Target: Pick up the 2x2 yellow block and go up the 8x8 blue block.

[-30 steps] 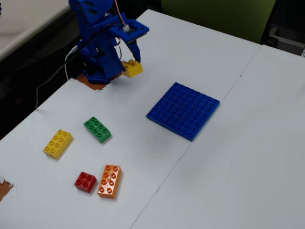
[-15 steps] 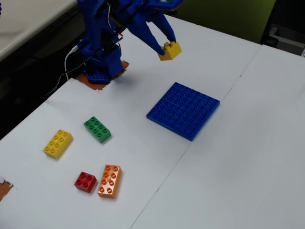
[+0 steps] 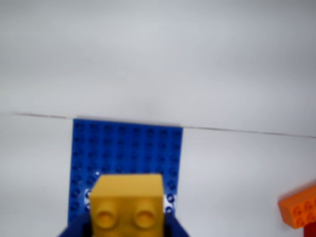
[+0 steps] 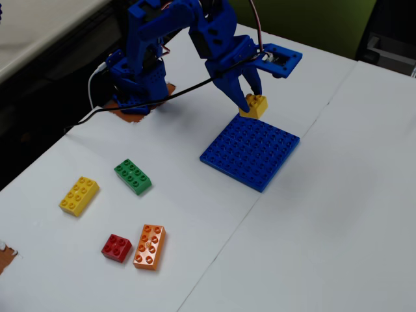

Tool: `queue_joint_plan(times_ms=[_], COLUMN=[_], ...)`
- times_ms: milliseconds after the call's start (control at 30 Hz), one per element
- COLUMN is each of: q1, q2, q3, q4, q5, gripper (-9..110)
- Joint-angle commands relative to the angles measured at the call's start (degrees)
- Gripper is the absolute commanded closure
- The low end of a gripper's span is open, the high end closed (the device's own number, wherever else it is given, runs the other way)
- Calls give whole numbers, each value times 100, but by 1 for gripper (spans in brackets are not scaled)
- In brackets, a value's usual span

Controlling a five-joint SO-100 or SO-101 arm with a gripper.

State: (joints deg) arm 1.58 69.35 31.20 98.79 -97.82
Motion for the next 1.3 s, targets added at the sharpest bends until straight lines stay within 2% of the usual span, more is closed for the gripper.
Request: queue_joint_plan(times_ms=[0,1267], q1=[-79,-492], q2=[53,123], q3=[53,281], q4=[88,132], q5=[-97,53], gripper=[101,101])
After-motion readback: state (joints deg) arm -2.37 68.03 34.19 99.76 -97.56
